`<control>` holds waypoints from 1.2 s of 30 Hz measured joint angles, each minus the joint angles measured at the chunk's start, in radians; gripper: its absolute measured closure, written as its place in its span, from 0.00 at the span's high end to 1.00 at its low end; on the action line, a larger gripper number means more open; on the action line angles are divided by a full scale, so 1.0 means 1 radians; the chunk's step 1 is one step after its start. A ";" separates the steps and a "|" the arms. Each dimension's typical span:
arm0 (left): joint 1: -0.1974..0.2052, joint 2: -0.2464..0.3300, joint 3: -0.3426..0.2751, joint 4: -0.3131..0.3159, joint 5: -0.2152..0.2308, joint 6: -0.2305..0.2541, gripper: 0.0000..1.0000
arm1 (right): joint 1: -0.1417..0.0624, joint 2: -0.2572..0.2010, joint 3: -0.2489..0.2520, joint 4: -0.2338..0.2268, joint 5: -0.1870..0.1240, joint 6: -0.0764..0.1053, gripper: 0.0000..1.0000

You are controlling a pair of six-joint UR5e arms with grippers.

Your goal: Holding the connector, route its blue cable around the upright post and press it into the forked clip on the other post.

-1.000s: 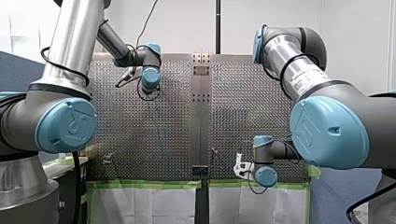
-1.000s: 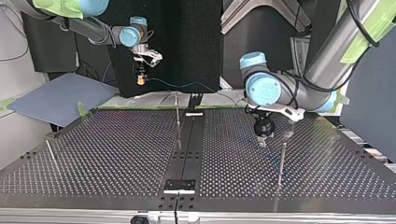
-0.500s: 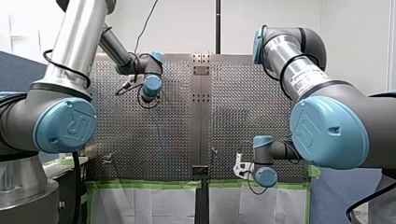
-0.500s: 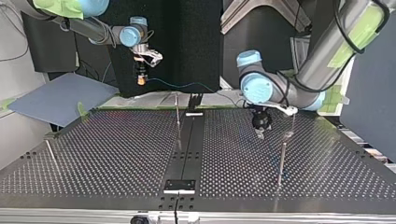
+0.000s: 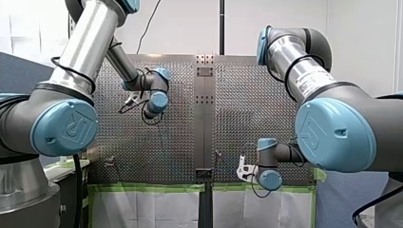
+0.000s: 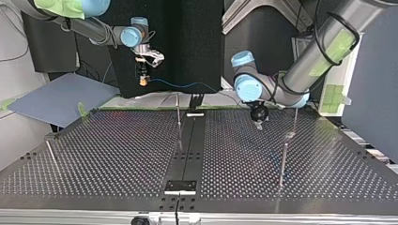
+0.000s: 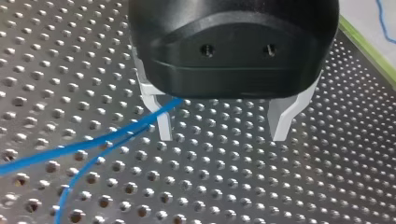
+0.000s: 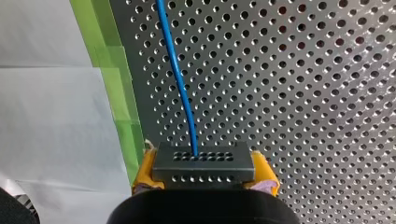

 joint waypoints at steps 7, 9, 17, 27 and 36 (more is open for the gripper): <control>-0.001 -0.008 -0.026 0.061 -0.013 -0.001 1.00 | 0.002 0.000 0.000 0.000 -0.002 0.004 0.00; -0.002 -0.021 -0.028 0.071 -0.010 -0.001 1.00 | 0.002 0.000 0.000 0.002 -0.002 0.004 0.00; -0.018 -0.082 -0.029 0.123 0.001 -0.002 1.00 | 0.002 0.000 -0.001 0.008 -0.002 0.004 0.00; -0.023 -0.161 -0.029 0.173 0.023 -0.028 1.00 | 0.003 0.000 -0.001 0.011 -0.002 0.006 0.00; -0.023 -0.174 -0.029 0.177 0.063 -0.063 1.00 | 0.004 0.001 0.000 0.012 -0.002 0.007 0.00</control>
